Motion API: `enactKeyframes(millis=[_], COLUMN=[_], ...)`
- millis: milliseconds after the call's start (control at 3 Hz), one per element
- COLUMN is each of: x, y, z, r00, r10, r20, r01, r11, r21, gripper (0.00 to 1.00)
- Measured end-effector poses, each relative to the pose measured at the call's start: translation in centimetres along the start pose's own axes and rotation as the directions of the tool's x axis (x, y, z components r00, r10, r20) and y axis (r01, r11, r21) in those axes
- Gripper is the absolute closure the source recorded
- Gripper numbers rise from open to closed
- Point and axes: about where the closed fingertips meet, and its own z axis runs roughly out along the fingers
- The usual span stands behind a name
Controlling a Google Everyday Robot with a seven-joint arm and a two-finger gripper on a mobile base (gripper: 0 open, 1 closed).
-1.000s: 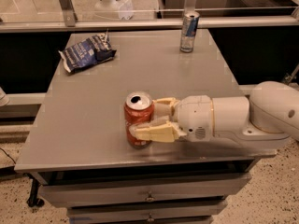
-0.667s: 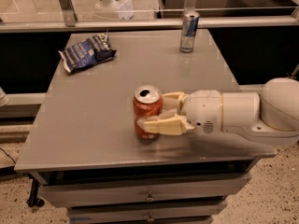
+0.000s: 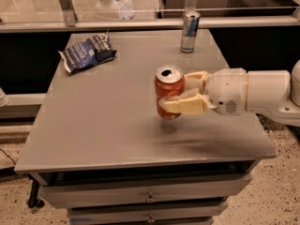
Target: Move coke can near blue chip bag
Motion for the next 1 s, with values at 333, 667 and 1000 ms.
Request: enactKeyframes(millis=[333,667,1000], x=[0.0,-0.1,-0.2], y=[0.0,-1.2,-5.2], z=[0.0,1.5,4.0], r00=[1.0,1.0,0.999], r10=[0.0,-0.006,-0.02], r20=[0.0,0.026,0.05], r01=[0.0,0.006,0.018], r11=[1.0,0.9998,0.9988], r21=[0.0,0.019,0.046], gripper=[1.0,1.0,1.0])
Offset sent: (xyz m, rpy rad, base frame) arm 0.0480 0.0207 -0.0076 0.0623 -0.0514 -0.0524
